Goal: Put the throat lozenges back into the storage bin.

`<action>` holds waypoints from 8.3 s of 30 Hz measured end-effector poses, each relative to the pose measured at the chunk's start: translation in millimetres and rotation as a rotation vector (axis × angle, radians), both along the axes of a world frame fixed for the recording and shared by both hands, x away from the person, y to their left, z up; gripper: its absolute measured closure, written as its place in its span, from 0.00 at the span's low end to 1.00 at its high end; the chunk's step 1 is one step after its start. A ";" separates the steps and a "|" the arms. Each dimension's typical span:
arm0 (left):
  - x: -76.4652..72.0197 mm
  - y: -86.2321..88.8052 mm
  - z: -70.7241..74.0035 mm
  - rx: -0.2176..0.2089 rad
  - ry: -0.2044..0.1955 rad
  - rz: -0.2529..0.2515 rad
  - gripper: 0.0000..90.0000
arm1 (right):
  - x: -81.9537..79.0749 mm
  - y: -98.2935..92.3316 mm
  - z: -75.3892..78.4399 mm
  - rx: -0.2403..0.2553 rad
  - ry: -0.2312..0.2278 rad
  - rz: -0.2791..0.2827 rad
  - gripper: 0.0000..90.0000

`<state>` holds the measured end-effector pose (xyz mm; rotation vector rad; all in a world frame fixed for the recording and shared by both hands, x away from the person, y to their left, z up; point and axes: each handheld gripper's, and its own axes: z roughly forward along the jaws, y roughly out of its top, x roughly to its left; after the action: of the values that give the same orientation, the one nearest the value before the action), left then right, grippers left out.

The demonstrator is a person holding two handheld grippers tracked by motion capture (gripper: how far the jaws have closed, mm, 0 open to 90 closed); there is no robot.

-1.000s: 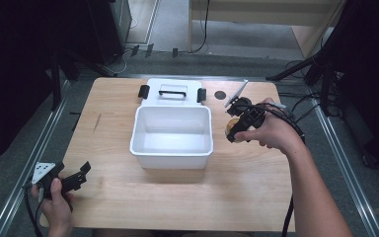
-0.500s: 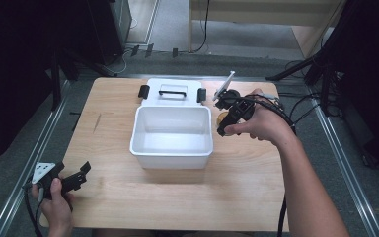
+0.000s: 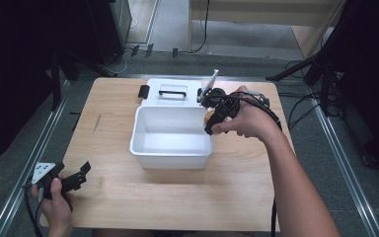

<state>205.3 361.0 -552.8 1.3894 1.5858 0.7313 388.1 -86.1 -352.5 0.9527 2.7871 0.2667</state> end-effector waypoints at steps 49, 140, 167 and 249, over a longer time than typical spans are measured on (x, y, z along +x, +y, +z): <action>0.2 0.3 -0.1 -0.003 0.000 -0.002 0.00 | 2.9 44.0 -55.7 -0.082 -0.043 0.424 0.23; 1.0 0.6 -0.4 -0.011 -0.002 -0.005 0.00 | -16.5 -19.4 -3.8 0.024 -0.122 0.178 0.00; 0.3 0.1 -0.2 -0.005 0.001 -0.006 0.00 | -34.5 -115.7 -53.4 0.153 -0.197 -0.136 0.00; -0.1 -0.2 -0.1 0.002 0.000 -0.003 0.00 | -171.9 -270.4 -194.7 0.593 -0.575 -0.684 0.00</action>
<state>205.2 360.8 -552.9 1.3926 1.5832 0.7318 216.2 -356.5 -547.1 1.5667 1.7517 1.0756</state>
